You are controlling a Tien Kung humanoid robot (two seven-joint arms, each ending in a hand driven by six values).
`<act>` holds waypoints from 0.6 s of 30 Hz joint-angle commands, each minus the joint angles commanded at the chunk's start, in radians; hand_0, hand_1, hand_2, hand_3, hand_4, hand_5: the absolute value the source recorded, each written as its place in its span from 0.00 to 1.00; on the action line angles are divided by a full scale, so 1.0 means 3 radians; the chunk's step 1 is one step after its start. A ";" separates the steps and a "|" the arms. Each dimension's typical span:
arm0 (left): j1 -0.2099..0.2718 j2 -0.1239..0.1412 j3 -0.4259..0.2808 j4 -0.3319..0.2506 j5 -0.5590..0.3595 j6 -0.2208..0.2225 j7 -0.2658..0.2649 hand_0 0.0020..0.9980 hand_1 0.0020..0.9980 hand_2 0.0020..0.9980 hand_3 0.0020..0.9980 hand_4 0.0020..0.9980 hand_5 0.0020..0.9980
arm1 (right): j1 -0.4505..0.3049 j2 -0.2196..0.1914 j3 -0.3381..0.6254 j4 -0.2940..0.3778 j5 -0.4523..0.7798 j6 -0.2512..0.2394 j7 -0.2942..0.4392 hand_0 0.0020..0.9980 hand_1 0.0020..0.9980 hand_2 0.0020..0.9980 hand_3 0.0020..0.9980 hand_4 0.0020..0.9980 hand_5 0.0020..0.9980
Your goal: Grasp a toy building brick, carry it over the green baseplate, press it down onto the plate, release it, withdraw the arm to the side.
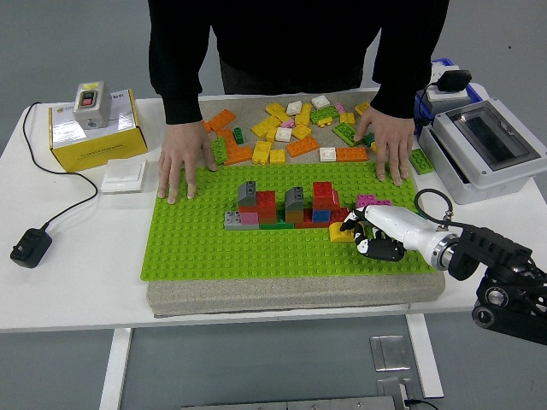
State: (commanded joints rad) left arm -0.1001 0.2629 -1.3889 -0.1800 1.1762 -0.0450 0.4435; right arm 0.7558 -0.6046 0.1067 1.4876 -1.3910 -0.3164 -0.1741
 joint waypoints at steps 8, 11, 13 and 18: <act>0.0003 -0.0005 -0.0009 0.0000 0.0014 -0.0006 -0.0007 0.68 0.63 0.55 0.64 0.13 0.53 | -0.0008 0.0064 -0.0043 -0.0081 0.0033 -0.0012 0.0027 0.21 0.26 0.72 0.69 0.00 0.41; 0.0009 -0.0003 -0.0010 0.0000 0.0017 -0.0007 -0.0010 0.68 0.63 0.55 0.64 0.13 0.53 | -0.0008 0.0077 -0.0036 -0.0092 0.0032 -0.0012 0.0024 0.21 0.26 0.72 0.69 0.00 0.41; 0.0011 -0.0002 -0.0011 0.0000 0.0019 -0.0008 -0.0015 0.68 0.63 0.55 0.64 0.14 0.53 | -0.0011 0.0084 -0.0038 -0.0100 0.0034 -0.0011 0.0024 0.21 0.26 0.72 0.69 0.00 0.41; 0.0014 -0.0009 -0.0006 0.0000 0.0014 -0.0009 -0.0027 0.68 0.63 0.55 0.64 0.14 0.53 | -0.0025 0.0092 -0.0049 -0.0112 0.0040 -0.0008 0.0026 0.21 0.26 0.72 0.69 0.00 0.41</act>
State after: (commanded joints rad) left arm -0.0961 0.2603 -1.3906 -0.1800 1.1804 -0.0478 0.4355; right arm 0.7483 -0.5769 0.0921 1.4541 -1.3789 -0.3188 -0.1664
